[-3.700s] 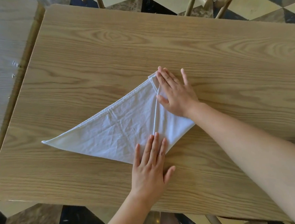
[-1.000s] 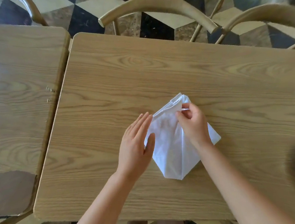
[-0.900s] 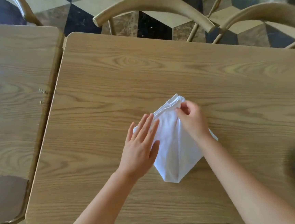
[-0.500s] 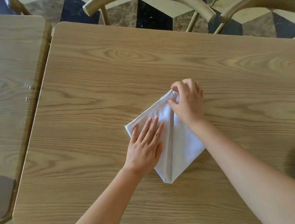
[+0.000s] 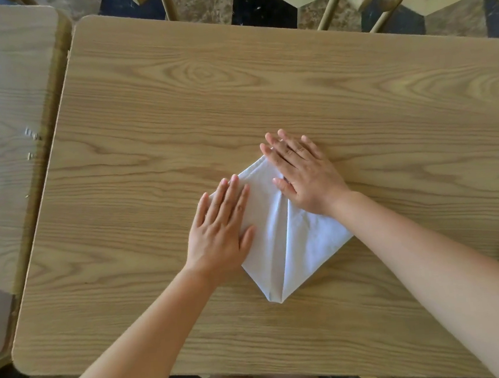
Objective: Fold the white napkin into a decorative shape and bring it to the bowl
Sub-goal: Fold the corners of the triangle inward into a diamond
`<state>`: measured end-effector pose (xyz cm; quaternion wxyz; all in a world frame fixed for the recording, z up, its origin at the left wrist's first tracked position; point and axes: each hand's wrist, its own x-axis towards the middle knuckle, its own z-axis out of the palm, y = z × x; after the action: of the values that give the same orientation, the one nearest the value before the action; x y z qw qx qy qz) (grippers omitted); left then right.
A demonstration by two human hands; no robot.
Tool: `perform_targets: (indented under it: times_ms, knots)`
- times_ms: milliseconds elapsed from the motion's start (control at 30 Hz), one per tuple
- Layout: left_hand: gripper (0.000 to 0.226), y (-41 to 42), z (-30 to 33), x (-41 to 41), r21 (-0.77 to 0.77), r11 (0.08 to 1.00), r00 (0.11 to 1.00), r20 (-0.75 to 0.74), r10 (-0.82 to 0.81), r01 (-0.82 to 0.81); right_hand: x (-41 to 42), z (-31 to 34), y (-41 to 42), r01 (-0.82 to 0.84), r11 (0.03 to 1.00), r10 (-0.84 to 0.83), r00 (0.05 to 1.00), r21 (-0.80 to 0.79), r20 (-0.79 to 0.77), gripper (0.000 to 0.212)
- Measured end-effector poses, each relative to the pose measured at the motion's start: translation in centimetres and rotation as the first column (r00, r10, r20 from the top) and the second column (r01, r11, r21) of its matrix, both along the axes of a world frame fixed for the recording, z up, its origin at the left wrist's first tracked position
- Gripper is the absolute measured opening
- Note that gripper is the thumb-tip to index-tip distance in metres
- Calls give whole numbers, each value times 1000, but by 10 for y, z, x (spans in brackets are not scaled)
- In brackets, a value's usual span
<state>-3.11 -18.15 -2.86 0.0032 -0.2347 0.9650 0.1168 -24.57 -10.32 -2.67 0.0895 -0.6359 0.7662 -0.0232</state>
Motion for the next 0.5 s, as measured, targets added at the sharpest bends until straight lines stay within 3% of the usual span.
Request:
perform_targets:
  times_ms: [167,300,500]
  knots:
    - [65,12,7,27,-18,995,995,18,97,-97,1,1,1,0,1000,0,1000,7,-3,60]
    - [61,18,16,-9,-37,996,994,-70,82,-85,1,1,0,-4,1000,4,1000,11,5,60]
    - [54,60,-1,-30,5,982,982,-13,190,-190,1,2,0,-2,1000,3,1000,18,-10,60]
